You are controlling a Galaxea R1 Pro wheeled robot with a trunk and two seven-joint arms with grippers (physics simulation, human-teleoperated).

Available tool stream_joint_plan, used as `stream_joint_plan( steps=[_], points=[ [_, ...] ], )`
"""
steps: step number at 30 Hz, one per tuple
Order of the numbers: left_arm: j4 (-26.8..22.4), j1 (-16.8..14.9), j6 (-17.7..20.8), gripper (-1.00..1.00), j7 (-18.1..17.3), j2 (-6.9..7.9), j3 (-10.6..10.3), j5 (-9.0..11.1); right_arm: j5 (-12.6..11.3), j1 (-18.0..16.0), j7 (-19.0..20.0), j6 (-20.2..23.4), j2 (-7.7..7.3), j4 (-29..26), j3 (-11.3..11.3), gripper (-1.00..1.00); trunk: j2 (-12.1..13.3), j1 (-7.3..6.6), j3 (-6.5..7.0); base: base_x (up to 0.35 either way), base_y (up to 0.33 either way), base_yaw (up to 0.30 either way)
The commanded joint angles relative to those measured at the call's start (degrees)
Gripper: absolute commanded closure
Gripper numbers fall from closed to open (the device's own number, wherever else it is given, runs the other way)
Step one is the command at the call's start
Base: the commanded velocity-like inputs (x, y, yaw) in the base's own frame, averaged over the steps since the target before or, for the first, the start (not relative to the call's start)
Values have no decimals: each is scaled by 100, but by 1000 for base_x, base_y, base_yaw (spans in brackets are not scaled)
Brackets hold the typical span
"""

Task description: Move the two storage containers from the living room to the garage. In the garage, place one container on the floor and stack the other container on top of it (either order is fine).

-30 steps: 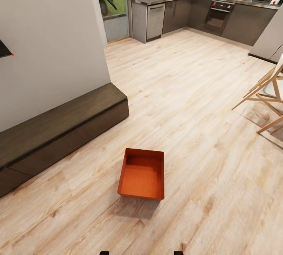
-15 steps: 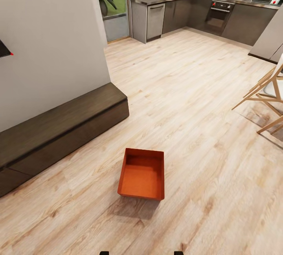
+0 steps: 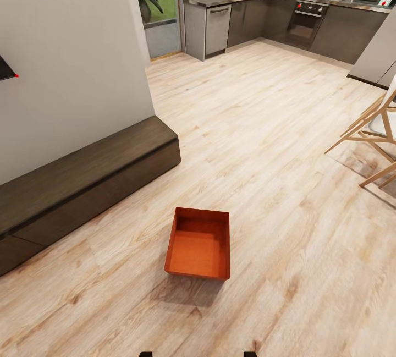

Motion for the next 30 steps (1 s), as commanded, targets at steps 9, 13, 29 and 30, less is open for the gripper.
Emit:
stream_joint_plan(
  steps=[9, 13, 29, 30],
  points=[
    [6, -1, -12, -100, 6, -2, 43, 18, -2, -5, 9, -31, -1, 19, 30, -100, -5, 1, -5, 0, 0, 0],
    [7, -1, -6, -100, 7, 1, 43, 17, -2, -6, 10, -31, -1, 20, 30, -100, -5, 1, -5, 0, 0, 0],
    [7, -4, -12, -100, 7, 3, 43, 26, -2, -7, -2, -33, -1, 17, 30, -100, -567, 309, -256, 0, 0, 0],
    [7, -3, -12, -100, 8, 5, 43, 27, -2, -5, -4, -34, -1, 18, 30, -100, -607, 331, -274, 0, 0, 0]
  ],
)
